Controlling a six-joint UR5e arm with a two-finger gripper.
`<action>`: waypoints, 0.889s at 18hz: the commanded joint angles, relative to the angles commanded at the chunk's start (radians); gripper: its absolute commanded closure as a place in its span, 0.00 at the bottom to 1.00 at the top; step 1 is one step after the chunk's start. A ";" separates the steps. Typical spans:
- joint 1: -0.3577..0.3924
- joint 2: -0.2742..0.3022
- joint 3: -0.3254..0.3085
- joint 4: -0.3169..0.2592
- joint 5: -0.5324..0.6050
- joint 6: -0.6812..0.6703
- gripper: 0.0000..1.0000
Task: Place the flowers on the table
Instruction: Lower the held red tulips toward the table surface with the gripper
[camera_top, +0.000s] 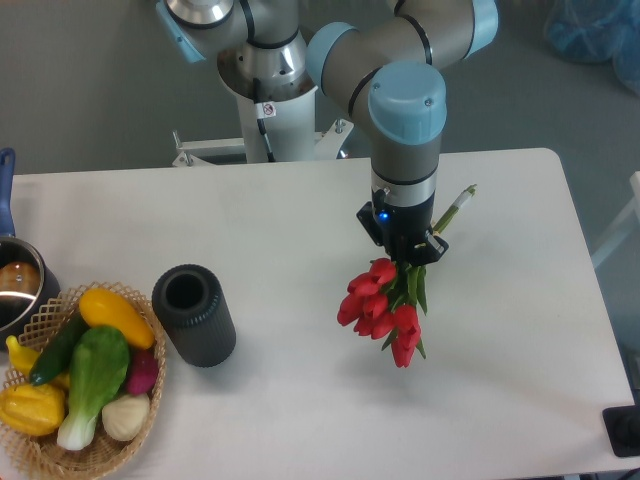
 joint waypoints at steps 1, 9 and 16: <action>0.000 0.000 0.000 0.000 0.002 0.000 0.98; -0.003 -0.011 0.000 -0.015 -0.005 0.000 0.98; -0.043 -0.069 -0.006 -0.008 -0.018 -0.003 0.58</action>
